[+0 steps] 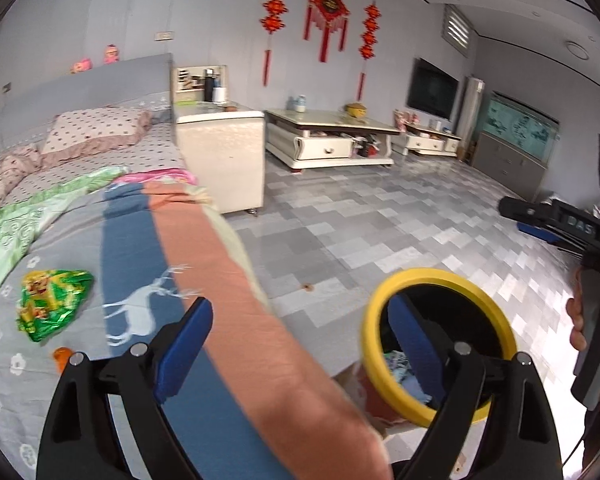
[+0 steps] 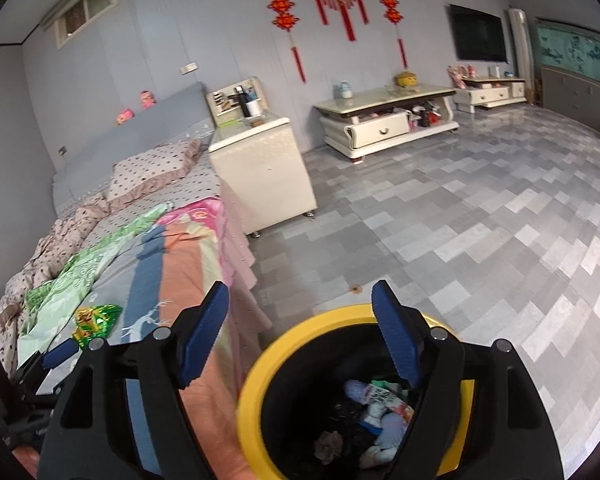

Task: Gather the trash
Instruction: 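Move both tools back over the snack wrapper and orange peel on the bed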

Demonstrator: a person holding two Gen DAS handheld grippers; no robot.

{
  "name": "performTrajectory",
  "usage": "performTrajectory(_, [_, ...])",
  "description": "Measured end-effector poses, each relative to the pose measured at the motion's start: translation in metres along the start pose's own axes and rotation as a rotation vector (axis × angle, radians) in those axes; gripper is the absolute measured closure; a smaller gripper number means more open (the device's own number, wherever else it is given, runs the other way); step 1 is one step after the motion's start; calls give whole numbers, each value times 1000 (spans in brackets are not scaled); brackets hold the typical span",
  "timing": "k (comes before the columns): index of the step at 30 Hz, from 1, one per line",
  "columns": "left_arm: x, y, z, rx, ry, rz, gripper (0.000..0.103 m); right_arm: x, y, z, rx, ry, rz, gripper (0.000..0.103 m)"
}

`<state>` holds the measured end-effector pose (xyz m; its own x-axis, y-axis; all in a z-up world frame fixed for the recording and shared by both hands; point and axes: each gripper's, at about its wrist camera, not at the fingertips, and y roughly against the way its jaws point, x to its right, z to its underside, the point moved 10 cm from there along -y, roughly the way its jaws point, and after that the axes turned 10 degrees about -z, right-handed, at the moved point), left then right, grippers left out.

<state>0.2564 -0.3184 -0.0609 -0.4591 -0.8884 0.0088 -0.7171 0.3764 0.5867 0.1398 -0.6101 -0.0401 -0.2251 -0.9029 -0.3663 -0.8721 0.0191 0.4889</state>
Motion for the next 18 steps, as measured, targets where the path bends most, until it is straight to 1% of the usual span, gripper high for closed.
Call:
performTrajectory(3, [-41,3,-1,5,34,-60,15,-39,-10,0,-4,35,-58,28])
performTrajectory(5, [-67,4,-2,6,57,-92,15,-63,-17,2,-12,61,-92,22])
performTrajectory(7, [-98,4,-2,4,77,-135,15,-89,-27,4,-26,85,-128,20])
performTrajectory(9, [-129,5,1,1,96,-180,15,-117,-38,9,-46,104,-173,19])
performTrajectory(13, [-189,5,4,-3,137,-260,15,-167,-61,22,-87,153,-232,18])
performTrajectory(14, [-208,5,5,-4,147,-289,15,-179,-66,25,-95,163,-245,18])
performTrajectory(18, [-261,3,9,-16,189,-355,15,-230,-93,43,-141,210,-300,18])
